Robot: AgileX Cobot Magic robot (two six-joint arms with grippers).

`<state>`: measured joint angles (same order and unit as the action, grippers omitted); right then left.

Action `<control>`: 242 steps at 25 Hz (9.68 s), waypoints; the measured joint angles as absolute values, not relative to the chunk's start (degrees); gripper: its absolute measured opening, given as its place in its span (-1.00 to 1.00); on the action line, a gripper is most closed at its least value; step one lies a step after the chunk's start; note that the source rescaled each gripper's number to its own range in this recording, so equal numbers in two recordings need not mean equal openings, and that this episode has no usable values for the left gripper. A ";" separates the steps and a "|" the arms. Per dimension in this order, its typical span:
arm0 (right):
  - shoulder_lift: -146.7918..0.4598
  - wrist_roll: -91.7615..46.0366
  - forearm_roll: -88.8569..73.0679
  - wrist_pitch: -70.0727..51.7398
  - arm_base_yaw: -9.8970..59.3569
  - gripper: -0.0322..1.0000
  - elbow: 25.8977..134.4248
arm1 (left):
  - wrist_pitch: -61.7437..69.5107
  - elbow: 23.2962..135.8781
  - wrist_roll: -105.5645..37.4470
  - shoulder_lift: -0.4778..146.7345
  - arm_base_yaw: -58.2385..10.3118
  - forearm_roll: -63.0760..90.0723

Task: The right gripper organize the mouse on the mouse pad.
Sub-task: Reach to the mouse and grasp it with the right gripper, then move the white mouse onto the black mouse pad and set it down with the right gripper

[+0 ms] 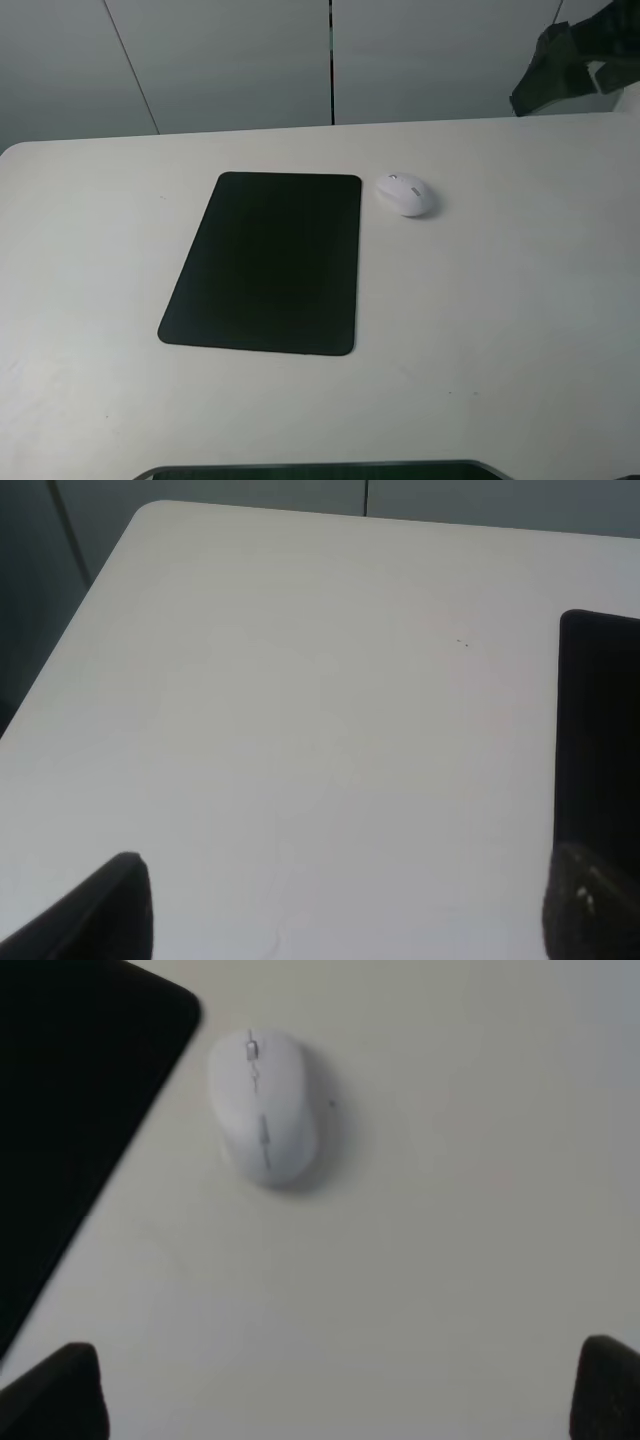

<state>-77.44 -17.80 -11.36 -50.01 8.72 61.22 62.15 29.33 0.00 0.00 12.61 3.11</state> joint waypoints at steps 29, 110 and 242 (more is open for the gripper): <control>-114.88 -20.13 -3.67 -48.28 18.97 0.98 81.20 | 62.15 29.33 0.00 0.00 12.61 3.11; -128.64 -14.11 5.11 -39.50 21.66 -0.94 86.25 | 62.15 29.33 0.00 0.00 12.61 3.11; -136.23 -18.85 -0.71 -47.41 44.48 -0.84 100.86 | 62.06 29.33 0.00 0.00 12.61 3.11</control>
<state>-136.23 -18.85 -0.71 -47.41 44.48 100.86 62.06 29.33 0.00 0.00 12.61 3.11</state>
